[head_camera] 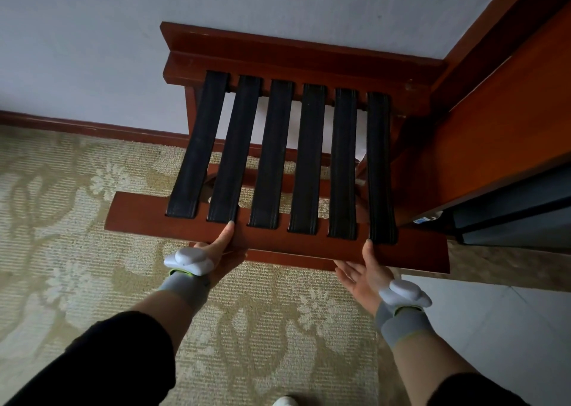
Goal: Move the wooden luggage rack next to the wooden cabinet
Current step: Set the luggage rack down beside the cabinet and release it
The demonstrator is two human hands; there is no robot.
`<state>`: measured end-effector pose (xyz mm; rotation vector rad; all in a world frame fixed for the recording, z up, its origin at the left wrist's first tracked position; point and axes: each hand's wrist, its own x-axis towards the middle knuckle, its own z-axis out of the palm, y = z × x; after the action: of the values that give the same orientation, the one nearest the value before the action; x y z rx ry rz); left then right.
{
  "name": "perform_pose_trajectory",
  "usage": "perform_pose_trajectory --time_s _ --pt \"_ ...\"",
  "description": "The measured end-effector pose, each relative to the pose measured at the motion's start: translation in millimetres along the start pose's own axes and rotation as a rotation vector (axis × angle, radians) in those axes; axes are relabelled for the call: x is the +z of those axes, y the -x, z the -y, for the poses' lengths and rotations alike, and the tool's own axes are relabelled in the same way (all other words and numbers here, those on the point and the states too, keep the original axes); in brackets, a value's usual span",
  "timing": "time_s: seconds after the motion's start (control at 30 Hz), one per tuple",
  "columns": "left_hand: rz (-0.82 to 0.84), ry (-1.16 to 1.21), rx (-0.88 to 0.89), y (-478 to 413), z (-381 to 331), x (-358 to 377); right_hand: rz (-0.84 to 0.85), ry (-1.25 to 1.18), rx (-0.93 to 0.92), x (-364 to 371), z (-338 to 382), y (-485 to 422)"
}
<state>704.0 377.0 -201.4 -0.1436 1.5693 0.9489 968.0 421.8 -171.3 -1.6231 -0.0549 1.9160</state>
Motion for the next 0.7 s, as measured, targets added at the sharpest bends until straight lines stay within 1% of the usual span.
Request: perform_pose_trajectory --time_s 0.07,0.17,0.27,0.33,0.4,0.47,0.53,0.6,0.7 --pt "-0.032 -0.032 -0.020 2 -4 1 -0.009 0.015 -0.016 -1 0 0" --pt "-0.002 -0.068 -0.061 10 -10 6 -0.026 0.082 -0.034 0 -1 2" --pt "0.005 -0.127 -0.099 23 -15 10 -0.109 0.209 -0.009 7 1 8" --pt "0.018 -0.171 -0.139 32 -21 4 -0.178 0.231 -0.005 10 1 14" --pt "0.035 -0.232 -0.150 36 -22 -11 -0.205 0.262 0.003 5 -3 24" --pt "0.011 -0.405 -0.072 43 -19 -40 -0.226 0.336 0.030 0 -15 45" --pt "-0.082 -0.525 0.045 47 -15 -61 -0.292 0.421 0.044 -14 -26 57" --pt "-0.144 -0.537 0.146 57 -24 -78 -0.317 0.441 0.017 -19 -31 71" --pt "-0.148 -0.583 0.251 86 -64 -90 -0.303 0.474 -0.084 -1 -27 100"
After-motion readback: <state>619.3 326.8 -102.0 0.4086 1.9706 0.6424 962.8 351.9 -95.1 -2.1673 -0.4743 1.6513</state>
